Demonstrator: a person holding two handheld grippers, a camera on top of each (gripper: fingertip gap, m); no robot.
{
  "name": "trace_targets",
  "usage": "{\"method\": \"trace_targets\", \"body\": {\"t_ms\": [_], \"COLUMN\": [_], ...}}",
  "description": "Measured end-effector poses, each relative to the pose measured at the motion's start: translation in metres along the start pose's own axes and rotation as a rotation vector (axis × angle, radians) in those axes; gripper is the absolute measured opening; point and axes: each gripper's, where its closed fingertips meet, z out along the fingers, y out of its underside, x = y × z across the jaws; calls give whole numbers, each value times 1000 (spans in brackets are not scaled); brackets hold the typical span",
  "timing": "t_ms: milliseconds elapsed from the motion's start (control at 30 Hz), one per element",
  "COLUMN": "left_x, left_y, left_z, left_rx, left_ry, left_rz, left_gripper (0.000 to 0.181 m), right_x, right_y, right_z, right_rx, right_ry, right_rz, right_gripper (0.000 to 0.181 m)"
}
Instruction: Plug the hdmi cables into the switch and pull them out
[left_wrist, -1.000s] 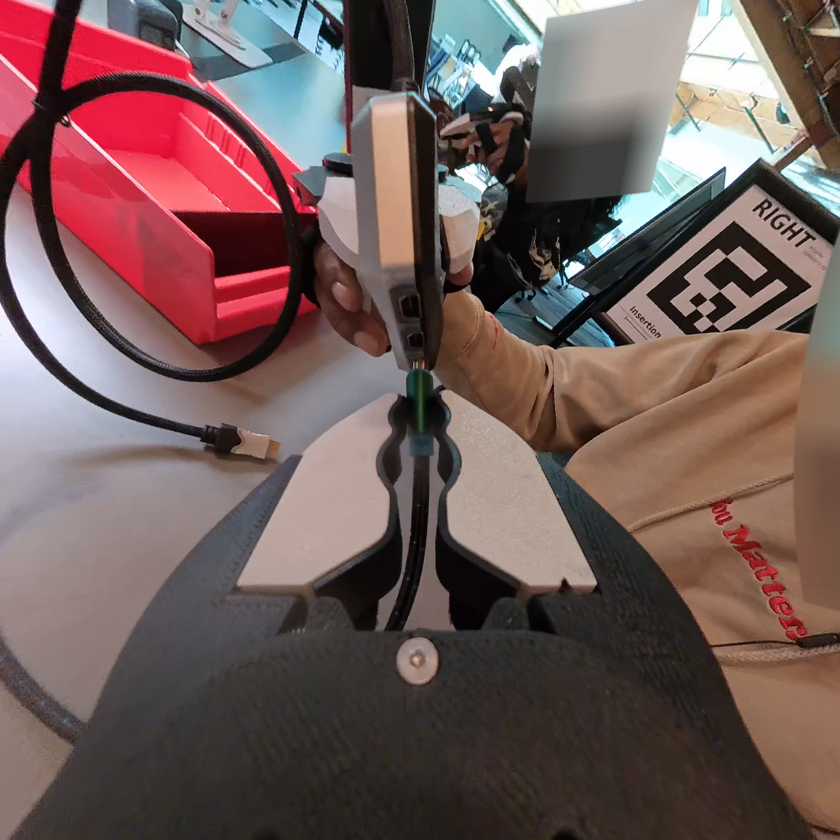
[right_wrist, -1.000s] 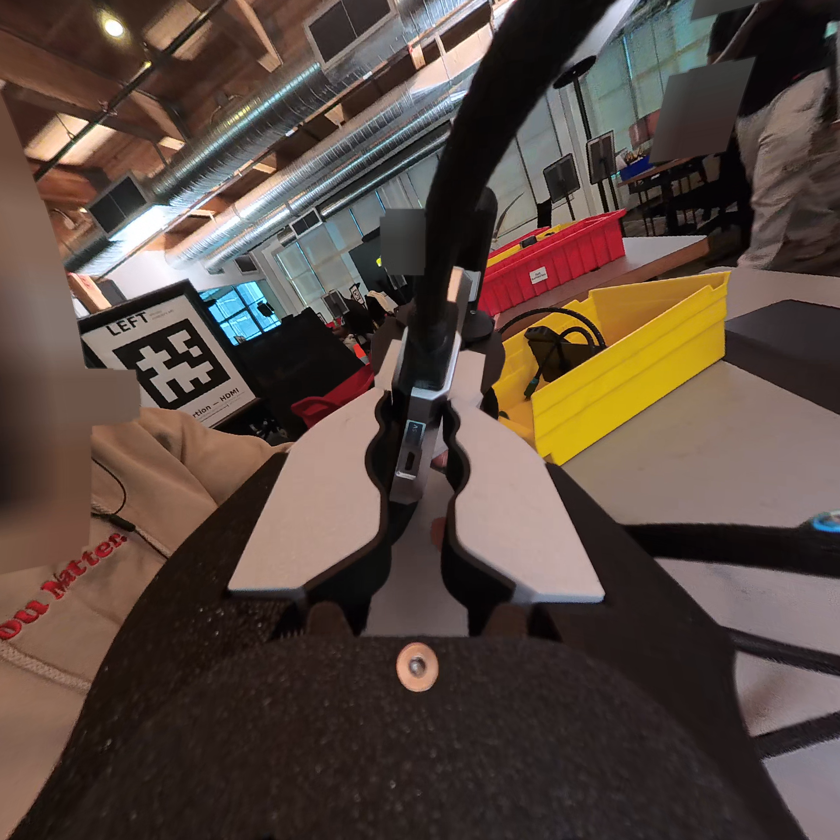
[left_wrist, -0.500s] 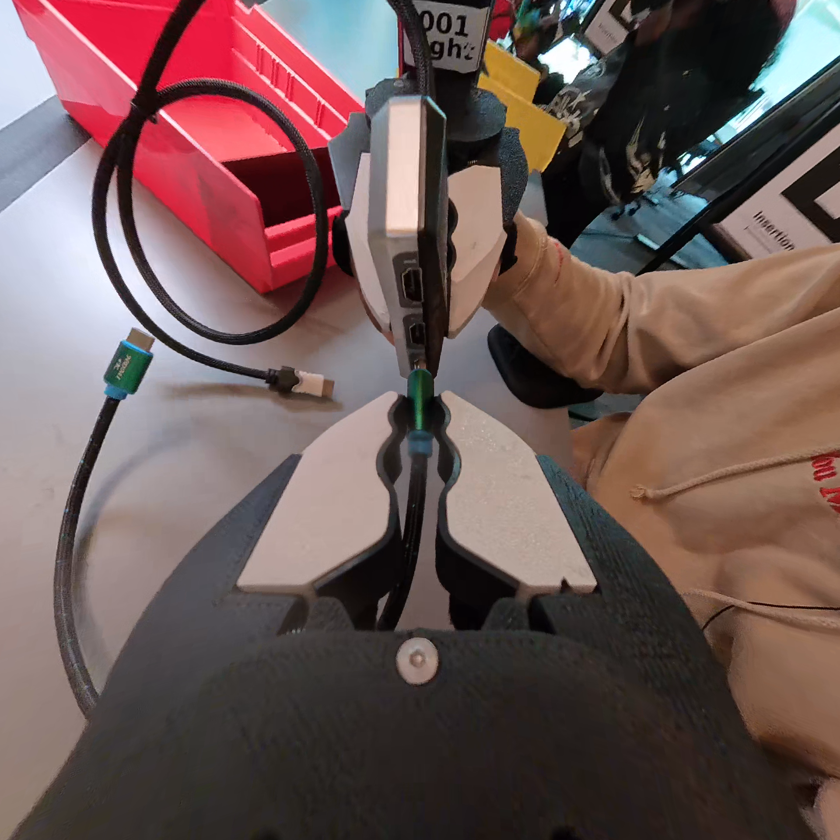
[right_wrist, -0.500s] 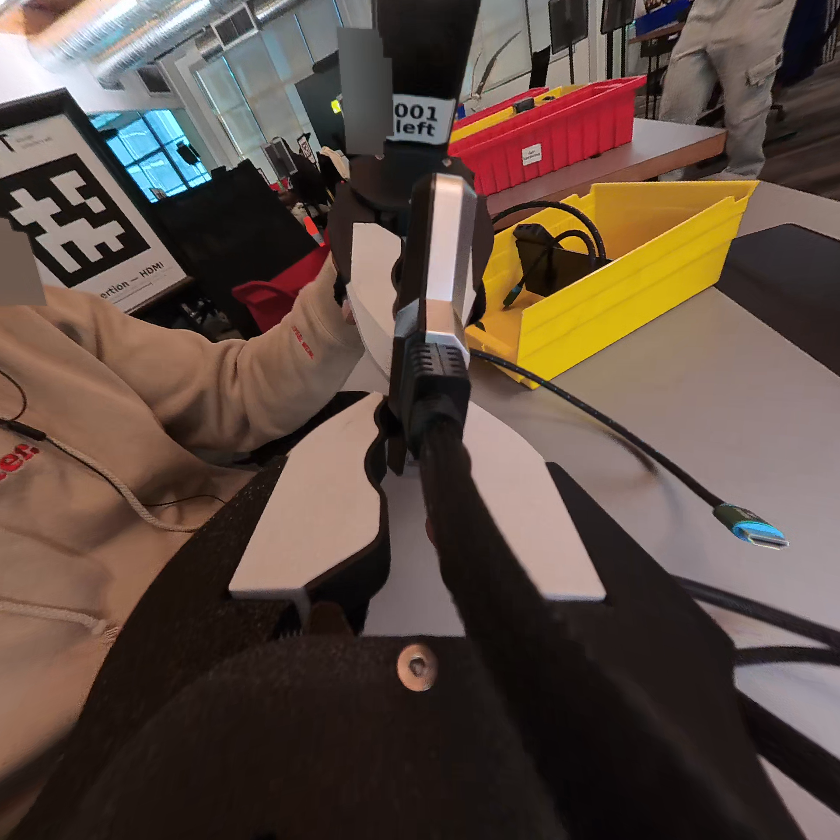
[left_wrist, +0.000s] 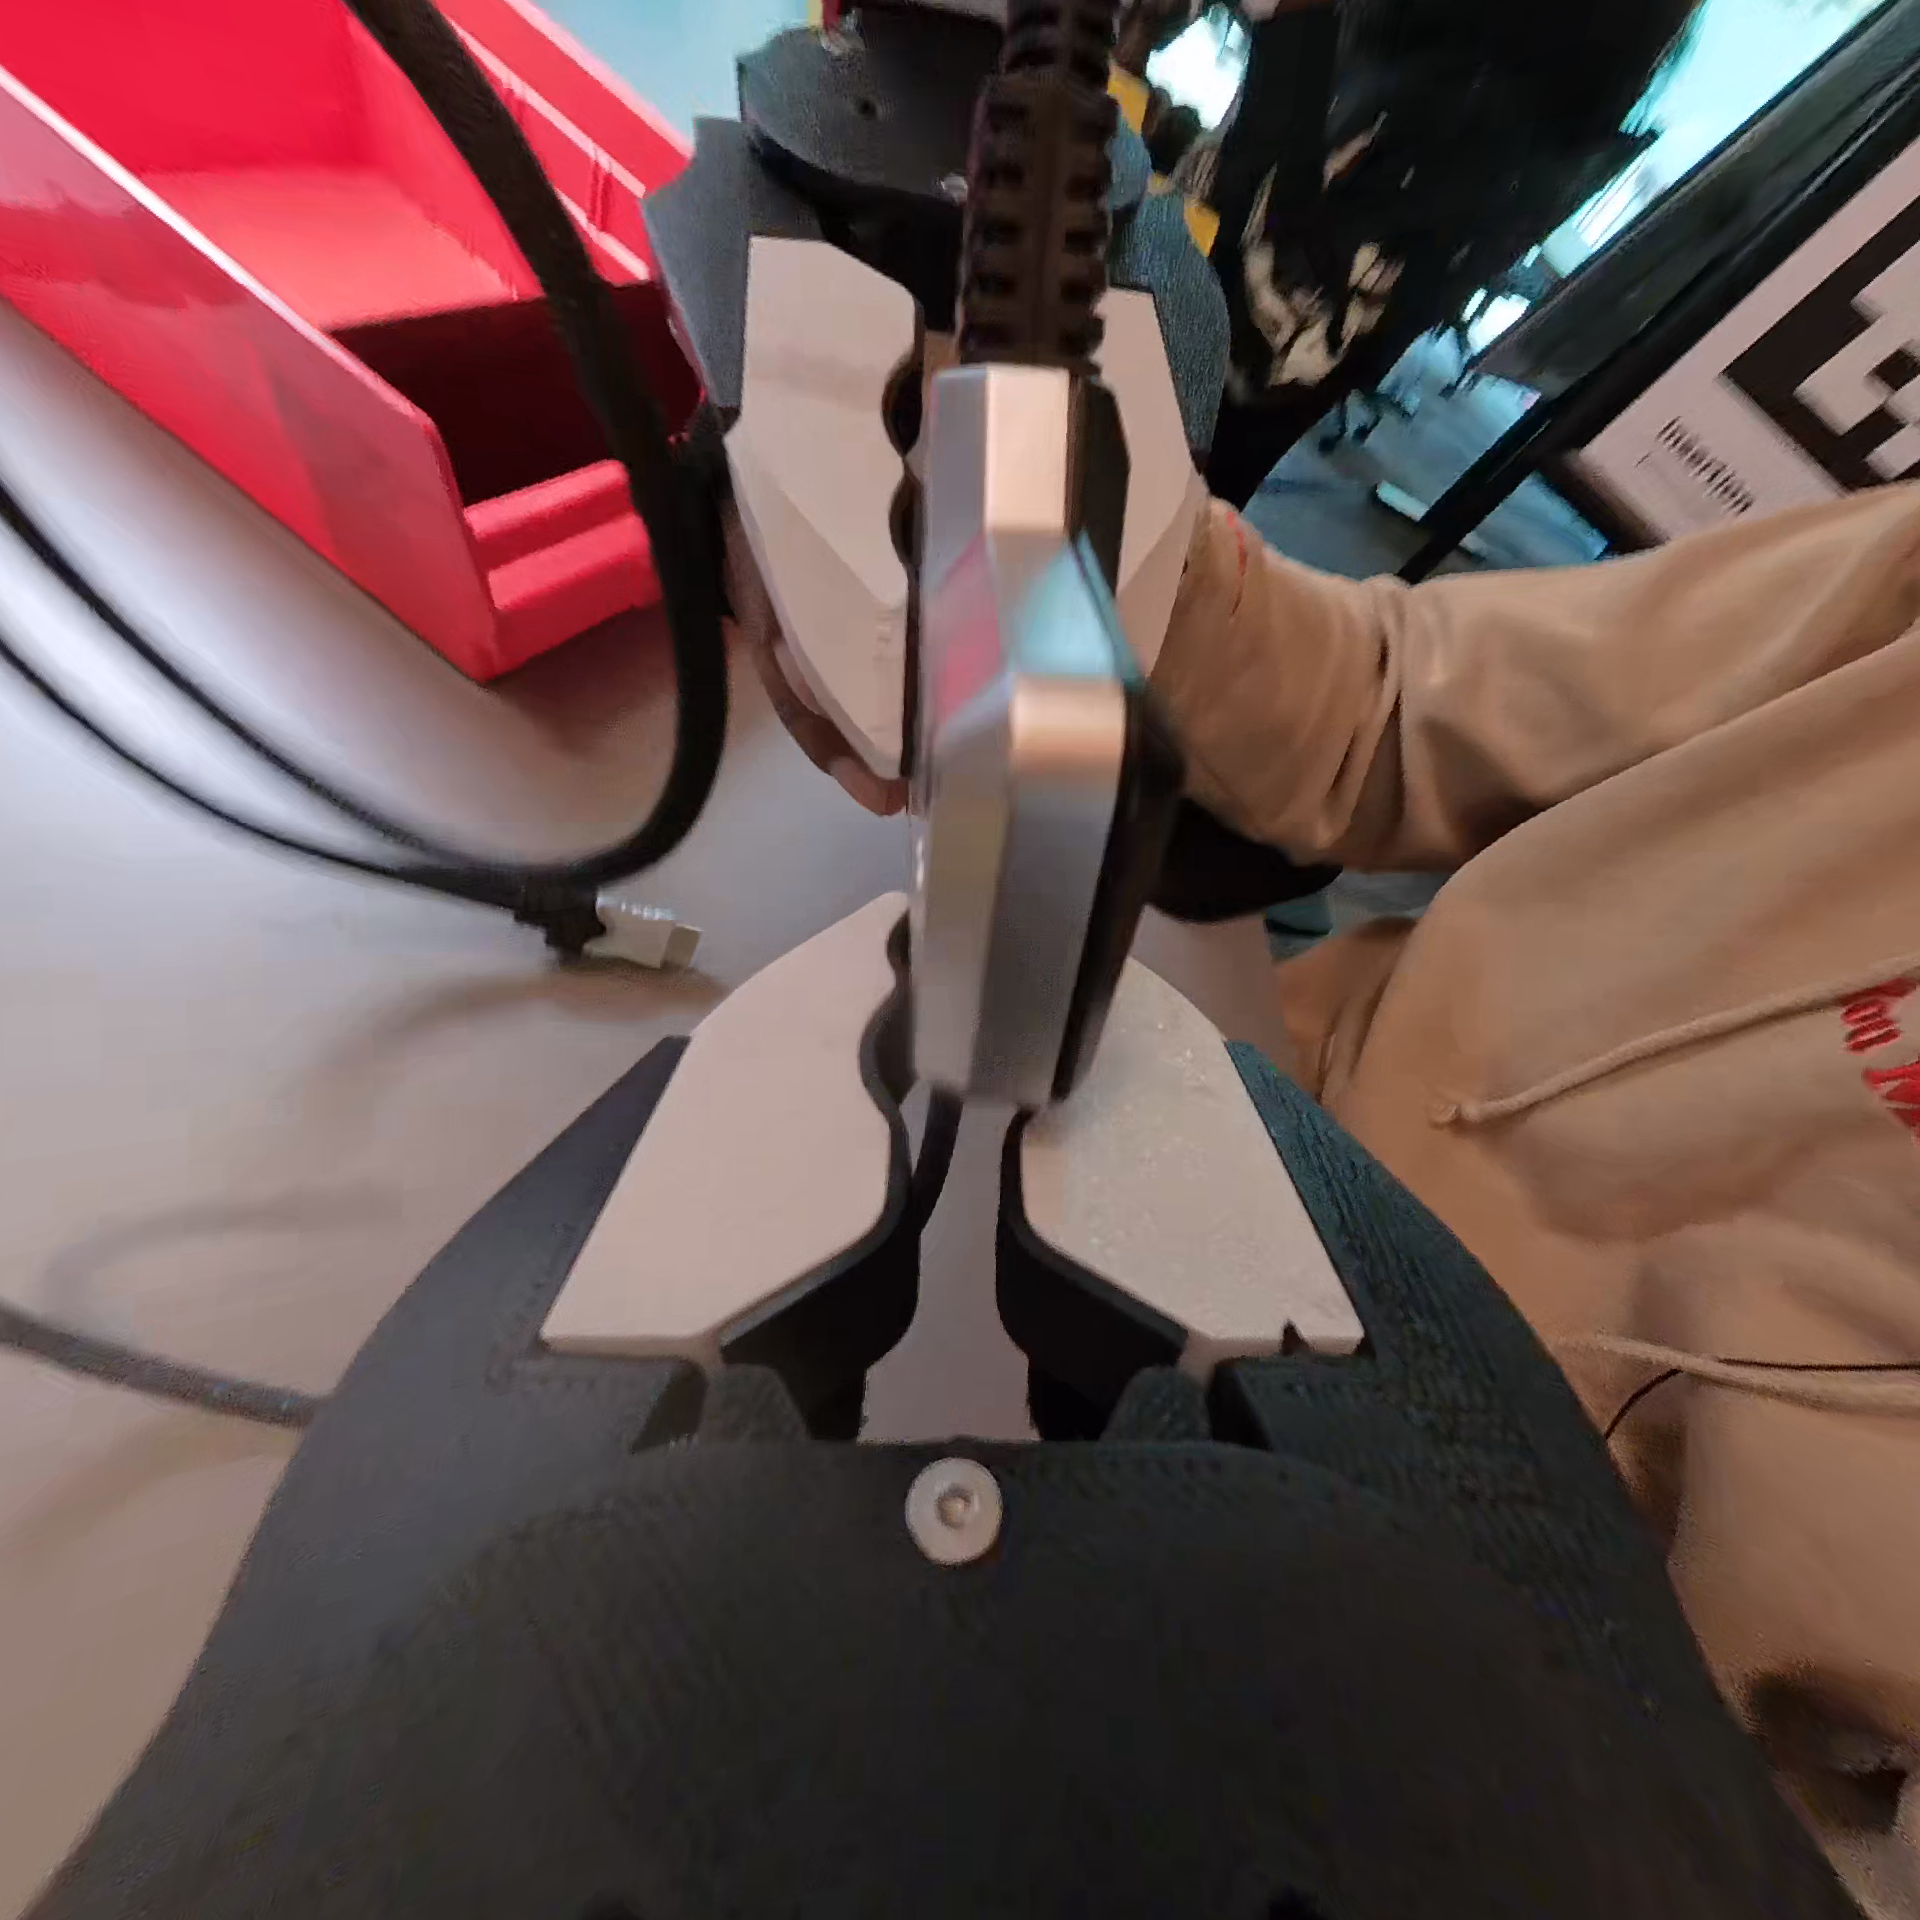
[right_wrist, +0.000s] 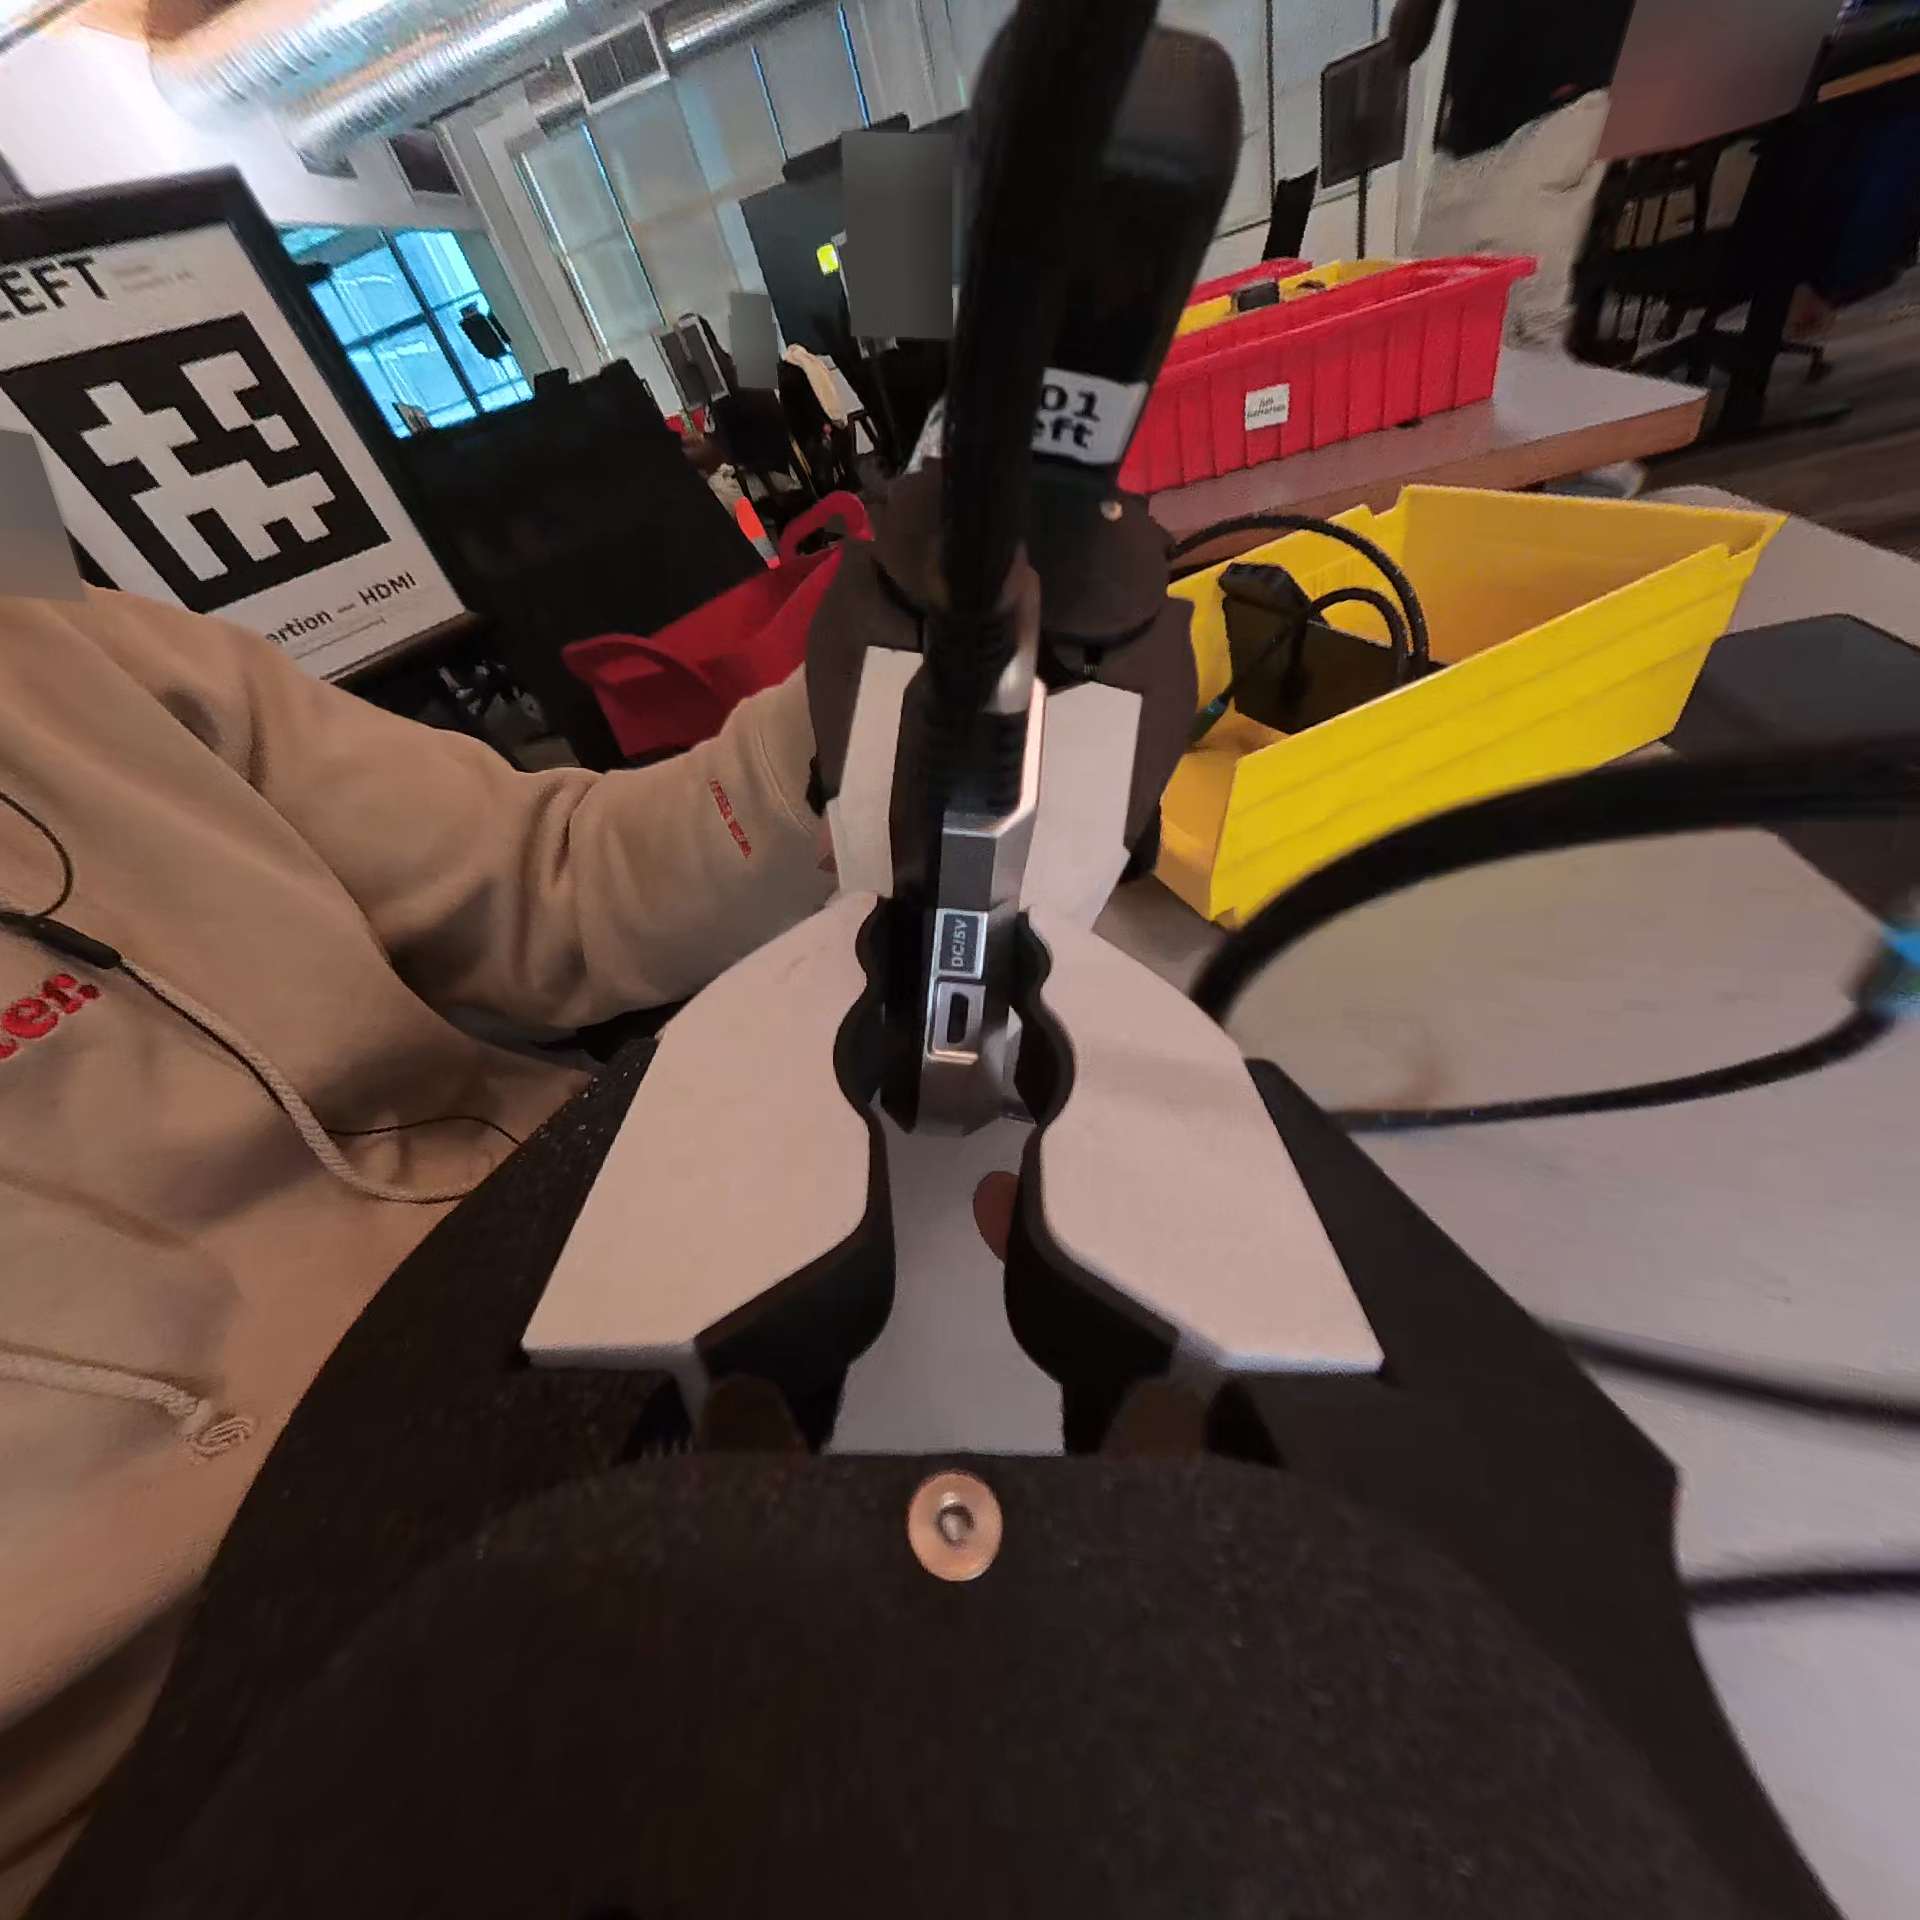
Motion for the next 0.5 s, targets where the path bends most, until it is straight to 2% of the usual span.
{"method": "trace_targets", "body": {"t_ms": [133, 300, 433, 500], "left_x": [3, -1, -3, -3], "left_y": [-14, -13, -8, -6], "left_z": [-8, -19, -23, -22], "left_rx": [76, 85, 49, 35], "left_ry": [-15, -55, -90, -87], "left_rz": [29, 26, 47, 52], "left_gripper": [12, 12, 12, 12], "right_x": [-1, 7, 11, 10], "right_y": [-8, 1, -1, 1], "right_z": [-11, -13, -9, -7], "right_rx": [-8, -44, -13, -11], "right_ry": [47, 68, 85, 66], "right_rz": [-31, -5, -7, -2], "right_gripper": [21, 24, 35, 25]}}
